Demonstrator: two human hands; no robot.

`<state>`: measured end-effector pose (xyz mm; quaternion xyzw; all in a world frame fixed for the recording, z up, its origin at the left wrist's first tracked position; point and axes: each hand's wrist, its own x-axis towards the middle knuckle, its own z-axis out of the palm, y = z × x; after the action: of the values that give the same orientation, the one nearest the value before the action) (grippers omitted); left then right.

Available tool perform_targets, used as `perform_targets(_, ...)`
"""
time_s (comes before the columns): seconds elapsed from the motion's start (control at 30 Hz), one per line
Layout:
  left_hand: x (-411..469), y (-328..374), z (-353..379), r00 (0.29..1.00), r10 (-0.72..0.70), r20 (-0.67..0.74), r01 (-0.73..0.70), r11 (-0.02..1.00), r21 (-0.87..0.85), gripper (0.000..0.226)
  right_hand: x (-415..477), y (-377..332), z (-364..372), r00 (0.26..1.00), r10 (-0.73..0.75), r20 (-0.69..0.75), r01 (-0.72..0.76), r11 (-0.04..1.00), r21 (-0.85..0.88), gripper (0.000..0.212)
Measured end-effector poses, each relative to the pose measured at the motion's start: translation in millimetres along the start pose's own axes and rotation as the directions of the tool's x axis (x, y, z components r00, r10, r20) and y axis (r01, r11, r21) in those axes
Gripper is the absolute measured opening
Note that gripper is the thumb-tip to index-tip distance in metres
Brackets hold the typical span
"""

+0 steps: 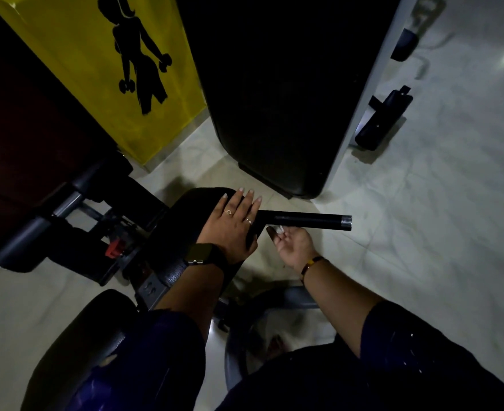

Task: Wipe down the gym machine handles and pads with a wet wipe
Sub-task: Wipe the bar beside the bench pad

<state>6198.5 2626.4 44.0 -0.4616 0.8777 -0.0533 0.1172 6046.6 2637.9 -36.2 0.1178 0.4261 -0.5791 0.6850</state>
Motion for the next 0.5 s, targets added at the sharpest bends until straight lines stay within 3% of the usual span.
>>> perform_targets(0.5, -1, 2, -2, 1.000, -0.012, 0.005, 0.012, 0.999, 0.037, 0.076, -23, -36, -35, 0.993, -0.118, -0.010, 0.118, 0.987, 0.109, 0.028)
